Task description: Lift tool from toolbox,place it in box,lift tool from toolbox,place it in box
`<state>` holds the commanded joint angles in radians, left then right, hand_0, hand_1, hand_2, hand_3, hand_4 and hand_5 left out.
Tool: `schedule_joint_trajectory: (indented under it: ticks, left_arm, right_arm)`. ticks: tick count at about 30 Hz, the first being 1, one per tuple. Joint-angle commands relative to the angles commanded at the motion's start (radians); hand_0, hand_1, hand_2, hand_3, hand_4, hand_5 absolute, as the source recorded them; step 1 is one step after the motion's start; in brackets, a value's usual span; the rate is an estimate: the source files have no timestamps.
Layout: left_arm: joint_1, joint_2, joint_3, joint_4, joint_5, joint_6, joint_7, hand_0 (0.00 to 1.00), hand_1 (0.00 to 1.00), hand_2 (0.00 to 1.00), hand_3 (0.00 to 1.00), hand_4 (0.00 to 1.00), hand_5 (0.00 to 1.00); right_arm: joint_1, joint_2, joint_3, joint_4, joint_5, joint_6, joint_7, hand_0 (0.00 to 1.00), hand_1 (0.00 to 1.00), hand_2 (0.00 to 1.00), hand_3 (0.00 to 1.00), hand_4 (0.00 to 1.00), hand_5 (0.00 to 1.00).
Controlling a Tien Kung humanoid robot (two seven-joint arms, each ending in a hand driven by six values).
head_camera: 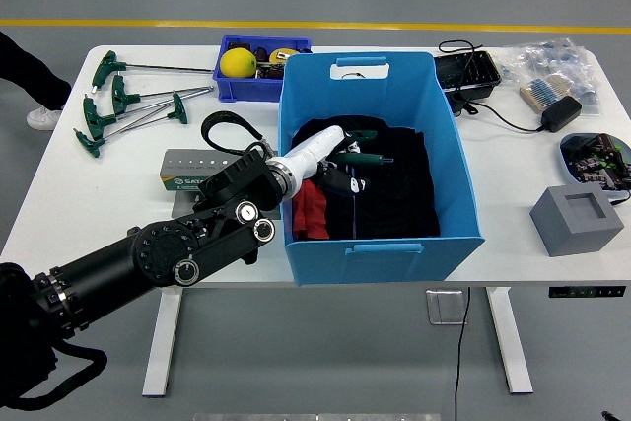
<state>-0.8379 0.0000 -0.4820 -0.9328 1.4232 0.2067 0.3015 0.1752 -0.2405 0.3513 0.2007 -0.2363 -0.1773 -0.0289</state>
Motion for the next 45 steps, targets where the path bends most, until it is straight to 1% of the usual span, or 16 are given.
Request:
schedule_joint_trajectory:
  ticks: [5,6,11,12,17,18,23,24,26,29,30,35,36,41,42,45]
  left_arm:
    - [0.006,0.0,0.004,-0.017,0.208,0.044,-0.008,0.23,0.152,0.252,0.401,0.755,0.117]
    - [0.007,0.0,0.005,-0.026,0.254,0.051,-0.011,0.266,0.286,0.399,0.529,0.929,0.266]
    - [0.015,0.0,0.011,-0.077,0.459,0.084,-0.04,0.266,0.286,0.399,0.529,0.929,0.266]
    - [0.016,0.0,0.01,-0.085,0.478,0.09,-0.045,0.393,0.539,0.658,0.691,0.996,0.353]
    - [0.018,0.0,-0.003,-0.132,0.517,0.13,-0.075,0.393,0.539,0.658,0.691,0.996,0.353]
    - [0.018,0.0,-0.009,-0.147,0.524,0.139,-0.081,0.506,0.668,0.786,0.793,0.998,0.391]
    - [0.026,0.0,-0.039,-0.193,0.543,0.17,-0.095,0.506,0.668,0.786,0.793,0.998,0.391]
    - [0.031,0.0,-0.047,-0.202,0.548,0.182,-0.099,0.622,0.721,0.834,0.81,0.998,0.409]
    - [0.049,0.0,-0.077,-0.224,0.554,0.208,-0.113,0.622,0.721,0.834,0.81,0.998,0.409]
    - [0.092,0.0,-0.137,-0.262,0.541,0.246,-0.151,0.622,0.721,0.834,0.81,0.998,0.409]
    - [0.119,0.005,-0.169,-0.282,0.524,0.264,-0.173,0.726,0.771,0.866,0.808,0.998,0.57]
    - [0.235,0.052,-0.301,-0.363,0.406,0.327,-0.276,0.726,0.771,0.866,0.808,0.998,0.57]
    - [0.261,0.064,-0.331,-0.379,0.373,0.327,-0.298,0.762,0.774,0.86,0.788,0.998,0.628]
    - [0.326,0.123,-0.419,-0.412,0.179,0.235,-0.345,0.762,0.774,0.86,0.788,0.998,0.628]
    - [0.331,0.129,-0.427,-0.416,0.147,0.224,-0.347,0.722,0.737,0.836,0.763,0.97,0.703]
    - [0.372,0.158,-0.484,-0.448,0.017,0.193,-0.363,0.722,0.737,0.836,0.763,0.97,0.703]
  right_arm:
    - [-0.001,0.0,-0.002,0.0,0.008,0.0,0.002,0.688,0.667,0.72,0.57,0.773,0.696]
    - [-0.001,0.0,-0.001,0.0,0.007,0.0,0.002,0.686,0.667,0.72,0.571,0.774,0.698]
    - [-0.004,0.001,0.004,0.0,-0.002,0.0,-0.001,0.686,0.667,0.72,0.571,0.774,0.698]
    - [-0.005,0.001,0.005,0.0,-0.003,0.0,-0.001,0.686,0.668,0.72,0.57,0.774,0.699]
    - [-0.011,0.003,0.009,0.0,-0.01,0.0,-0.003,0.686,0.668,0.72,0.57,0.774,0.699]
    - [-0.012,0.003,0.01,0.0,-0.012,0.0,-0.004,0.686,0.668,0.72,0.57,0.774,0.698]
    - [-0.015,0.004,0.013,0.0,-0.018,0.0,-0.005,0.686,0.668,0.72,0.57,0.774,0.698]
    - [-0.016,0.004,0.014,0.0,-0.018,0.0,-0.005,0.686,0.669,0.72,0.569,0.774,0.699]
    - [-0.017,0.004,0.014,0.0,-0.018,0.0,-0.005,0.686,0.669,0.72,0.569,0.774,0.699]
    - [-0.017,0.005,0.012,0.0,-0.016,-0.001,-0.004,0.686,0.669,0.72,0.569,0.774,0.699]
    - [-0.018,0.006,0.012,0.0,-0.014,-0.001,-0.004,0.688,0.67,0.72,0.569,0.772,0.698]
    - [-0.023,0.009,0.01,-0.002,-0.006,-0.001,-0.001,0.688,0.67,0.72,0.569,0.772,0.698]
    - [-0.025,0.01,0.011,-0.002,-0.005,-0.001,-0.001,0.686,0.669,0.72,0.57,0.772,0.697]
    - [-0.032,0.015,0.007,-0.006,0.014,-0.002,0.005,0.686,0.669,0.72,0.57,0.772,0.697]
    - [-0.032,0.016,0.006,-0.006,0.015,-0.002,0.006,0.682,0.668,0.719,0.568,0.771,0.698]
    - [-0.029,0.015,-0.001,-0.006,0.026,-0.002,0.009,0.682,0.668,0.719,0.568,0.771,0.698]
